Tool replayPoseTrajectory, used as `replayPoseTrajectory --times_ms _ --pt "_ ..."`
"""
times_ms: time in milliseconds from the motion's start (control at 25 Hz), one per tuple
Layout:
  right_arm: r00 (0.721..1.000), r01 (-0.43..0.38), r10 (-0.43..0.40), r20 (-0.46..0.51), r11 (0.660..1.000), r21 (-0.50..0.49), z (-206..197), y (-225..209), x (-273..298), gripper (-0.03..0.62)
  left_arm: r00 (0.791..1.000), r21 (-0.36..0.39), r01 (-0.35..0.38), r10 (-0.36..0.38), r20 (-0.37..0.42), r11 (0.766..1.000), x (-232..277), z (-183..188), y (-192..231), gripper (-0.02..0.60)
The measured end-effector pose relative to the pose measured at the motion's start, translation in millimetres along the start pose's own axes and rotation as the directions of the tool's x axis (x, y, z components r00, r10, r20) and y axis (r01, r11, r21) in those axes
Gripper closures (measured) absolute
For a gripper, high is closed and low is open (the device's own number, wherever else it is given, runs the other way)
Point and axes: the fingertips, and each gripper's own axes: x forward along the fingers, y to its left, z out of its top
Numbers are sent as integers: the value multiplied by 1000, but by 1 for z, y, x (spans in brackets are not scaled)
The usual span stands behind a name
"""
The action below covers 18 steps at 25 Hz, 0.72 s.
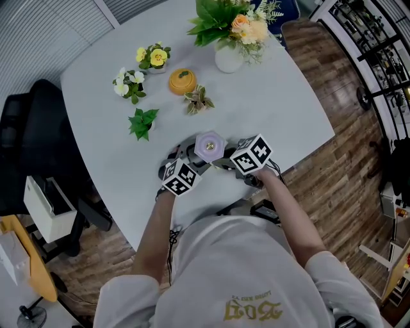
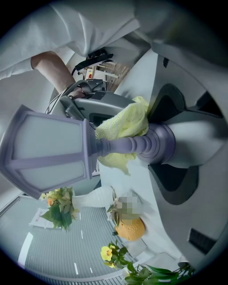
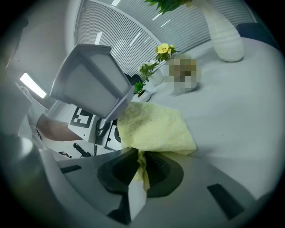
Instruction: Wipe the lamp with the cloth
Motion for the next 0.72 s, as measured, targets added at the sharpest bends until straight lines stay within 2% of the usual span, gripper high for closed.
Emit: replayPoseTrajectory --times_ms 320,720 --pt "997 36 -38 -62 999 -33 -14 -10 -3 549 1000 2 0 0 0 1000 0 0 0 276" --pt "997 48 -50 -58 998 -34 -18 -14 -2 551 1000 3 1 -1 4 1000 0 0 0 278"
